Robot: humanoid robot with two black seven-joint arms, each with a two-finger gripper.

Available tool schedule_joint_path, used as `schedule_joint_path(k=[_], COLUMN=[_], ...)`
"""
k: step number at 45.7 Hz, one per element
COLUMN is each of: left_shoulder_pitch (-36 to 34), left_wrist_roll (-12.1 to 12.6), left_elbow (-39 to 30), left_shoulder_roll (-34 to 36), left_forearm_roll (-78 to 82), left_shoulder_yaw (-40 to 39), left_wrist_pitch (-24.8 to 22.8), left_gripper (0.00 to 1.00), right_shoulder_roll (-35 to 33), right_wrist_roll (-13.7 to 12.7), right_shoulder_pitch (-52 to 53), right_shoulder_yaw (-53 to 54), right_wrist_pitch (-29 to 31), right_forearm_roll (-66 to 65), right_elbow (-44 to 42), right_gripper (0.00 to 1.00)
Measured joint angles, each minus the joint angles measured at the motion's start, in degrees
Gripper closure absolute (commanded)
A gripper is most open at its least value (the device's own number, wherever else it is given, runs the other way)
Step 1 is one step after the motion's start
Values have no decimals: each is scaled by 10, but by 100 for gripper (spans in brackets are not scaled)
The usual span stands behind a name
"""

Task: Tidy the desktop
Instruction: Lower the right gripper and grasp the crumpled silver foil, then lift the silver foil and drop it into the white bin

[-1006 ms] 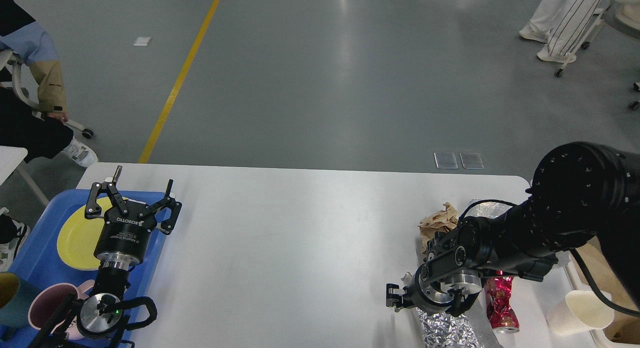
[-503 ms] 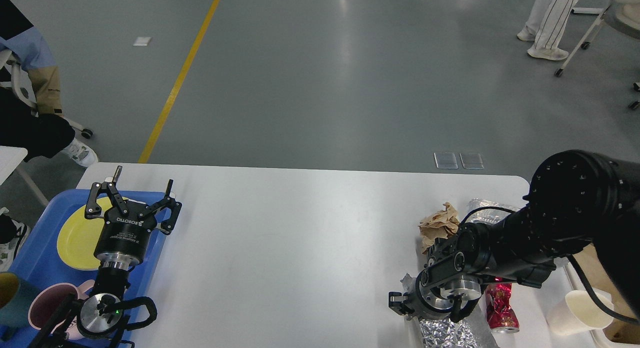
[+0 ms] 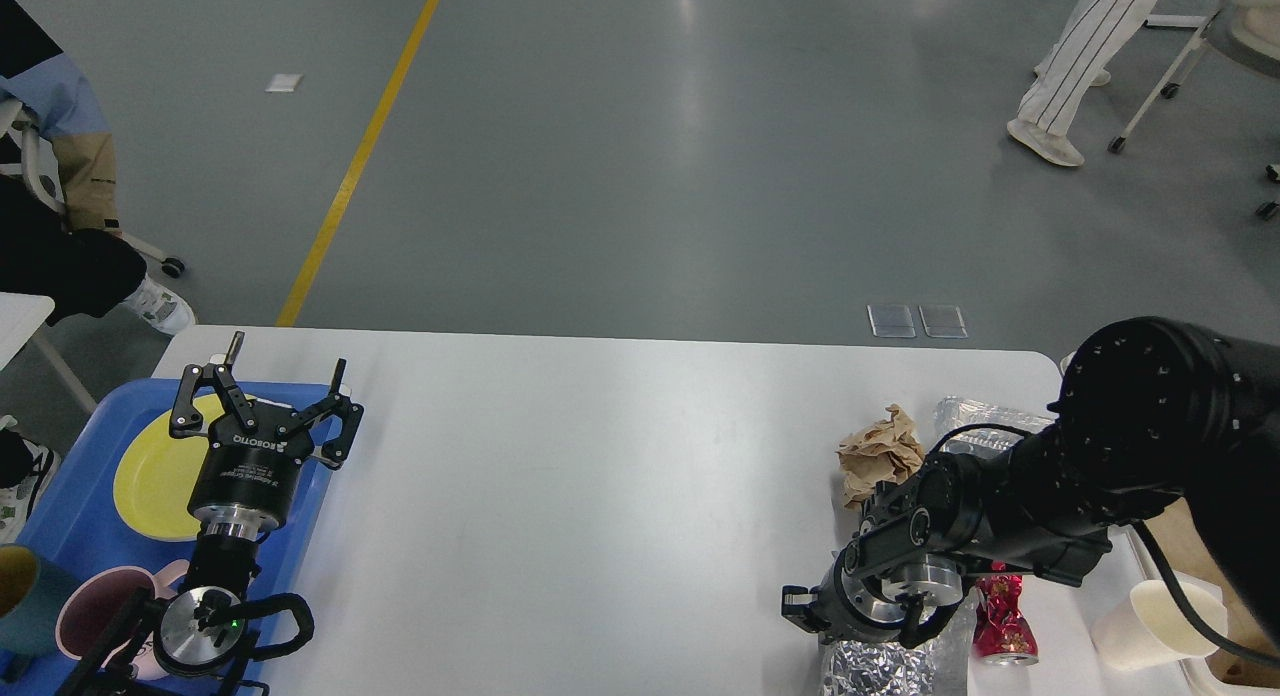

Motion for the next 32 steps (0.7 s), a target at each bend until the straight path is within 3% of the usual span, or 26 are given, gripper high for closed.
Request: schedule_joint_path(k=[13,32], left_shoulder_pitch=[0,0], left_wrist_roll=[0,1], left_elbow=[0,0], left_shoulder_roll=[0,0], left_forearm_roll=[0,0], left_shoulder_yaw=[0,0], left_wrist_pitch=[0,0], left_gripper=[4,4], right_shoulder_roll=[-19,-89], right_wrist_roll=[5,0], right_shoulder_pitch=[90,445], right_shoulder_yaw=[1,-29], right_wrist_pitch=[40,314], right_forearm_roll=[88,132], right_elbow=[53,159], right_gripper=[100,100])
